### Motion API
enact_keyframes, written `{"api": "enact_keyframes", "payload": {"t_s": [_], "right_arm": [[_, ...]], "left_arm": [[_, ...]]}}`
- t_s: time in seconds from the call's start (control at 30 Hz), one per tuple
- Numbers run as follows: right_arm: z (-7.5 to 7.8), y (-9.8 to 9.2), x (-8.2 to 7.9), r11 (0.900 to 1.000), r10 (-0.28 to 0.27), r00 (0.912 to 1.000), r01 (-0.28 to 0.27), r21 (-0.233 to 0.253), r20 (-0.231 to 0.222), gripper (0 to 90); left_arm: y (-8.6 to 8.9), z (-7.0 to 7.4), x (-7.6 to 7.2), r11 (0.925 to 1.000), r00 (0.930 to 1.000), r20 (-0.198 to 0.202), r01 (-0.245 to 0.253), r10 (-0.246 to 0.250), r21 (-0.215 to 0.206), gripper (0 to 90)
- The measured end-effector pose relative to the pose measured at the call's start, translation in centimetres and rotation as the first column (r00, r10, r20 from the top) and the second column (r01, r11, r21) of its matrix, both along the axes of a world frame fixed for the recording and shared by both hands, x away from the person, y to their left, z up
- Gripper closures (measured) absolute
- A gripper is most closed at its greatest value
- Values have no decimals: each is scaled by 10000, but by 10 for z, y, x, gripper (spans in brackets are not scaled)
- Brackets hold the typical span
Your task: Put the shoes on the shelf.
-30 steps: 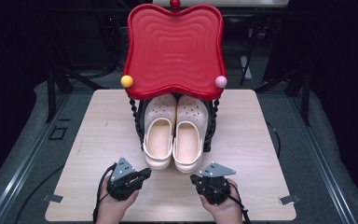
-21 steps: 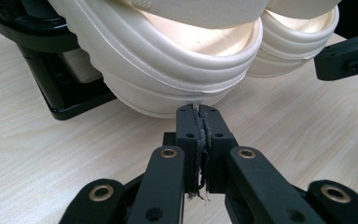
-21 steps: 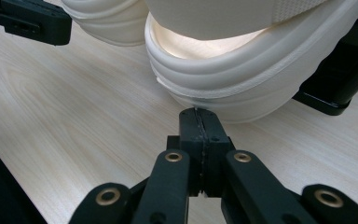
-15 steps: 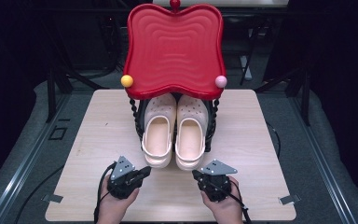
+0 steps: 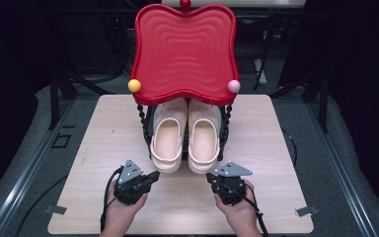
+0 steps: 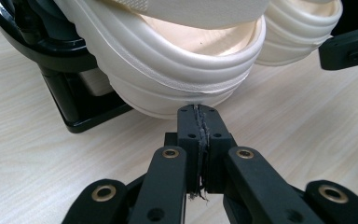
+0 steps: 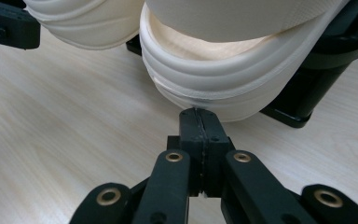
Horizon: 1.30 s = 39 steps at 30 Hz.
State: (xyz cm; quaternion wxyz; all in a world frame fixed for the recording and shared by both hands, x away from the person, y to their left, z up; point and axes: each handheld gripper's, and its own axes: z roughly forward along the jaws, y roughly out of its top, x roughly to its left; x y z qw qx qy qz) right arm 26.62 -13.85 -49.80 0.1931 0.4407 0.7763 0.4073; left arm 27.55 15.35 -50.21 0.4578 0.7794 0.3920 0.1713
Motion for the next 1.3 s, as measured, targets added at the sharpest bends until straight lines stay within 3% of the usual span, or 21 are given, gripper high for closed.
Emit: {"api": "enact_keyframes", "payload": {"t_s": [0.03,0.07,0.13,0.2,0.27,0.3,0.33,0.43,0.47,0.5,0.53,0.67,0.73,0.9,1.0,1.07,1.1,1.13,1.3], "right_arm": [[-2,1,2,9998,-146,9995,142,166,277,900],[1,-2,3,10000,-69,10000,69,-30,-42,900],[0,-2,7,9998,-218,9996,218,0,203,900],[2,-4,9,9994,-252,9997,253,-249,22,900],[2,-5,11,9987,-337,9994,341,-383,122,900],[0,-6,13,9984,-461,9984,472,-320,341,900],[1,-8,13,9976,-472,9987,480,-496,169,900],[0,-9,16,9960,-717,9966,737,-504,408,900],[2,-11,16,9961,-637,9977,649,-606,216,900],[0,-10,18,9966,-687,9968,704,-420,411,900],[2,-10,18,9959,-700,9973,712,-556,234,900],[7,-4,22,9953,-702,9967,727,-645,407,900],[9,-1,25,9944,-756,9944,806,-684,735,900],[14,4,36,9934,-812,9929,878,-745,866,900],[18,3,43,9928,-865,9944,911,-778,608,900],[17,4,47,9922,-1007,9919,1058,-653,780,900],[20,4,48,9917,-971,9936,1016,-791,584,900],[19,5,51,9918,-1025,9912,1083,-672,840,900],[22,7,60,9916,-1104,9913,1148,-601,717,900]], "left_arm": [[-1,0,2,10000,10000,-16,-31,31,-43,886],[-1,0,3,10000,10000,-3,-46,46,-54,886],[-3,0,6,10000,10000,-37,-50,49,-85,886],[-6,1,8,10000,10000,-37,-40,40,-62,886],[-8,1,10,10000,10000,-33,-23,23,-34,886],[-8,2,11,10000,10000,-24,-48,48,-28,886],[-9,3,13,10000,10000,16,-71,71,-42,886],[-9,5,16,9999,9999,30,-132,132,-67,886],[-10,6,17,9999,9999,23,-135,135,-79,886],[-10,7,18,9998,9999,53,-151,151,-96,886],[-11,8,19,9998,9998,60,-178,179,-99,886],[-13,12,24,9997,9996,132,-255,255,-61,886],[-13,14,27,9996,9995,144,-278,279,-53,885],[-13,19,36,9990,9988,193,-440,441,-61,886],[-13,21,43,9982,9982,153,-584,586,-107,886],[-14,23,47,9981,9980,135,-609,610,-99,886],[-16,23,49,9979,9978,164,-634,636,-102,886],[-16,23,51,9977,9976,169,-673,674,-88,886],[-18,24,62,9961,9961,140,-874,875,-67,886]]}}
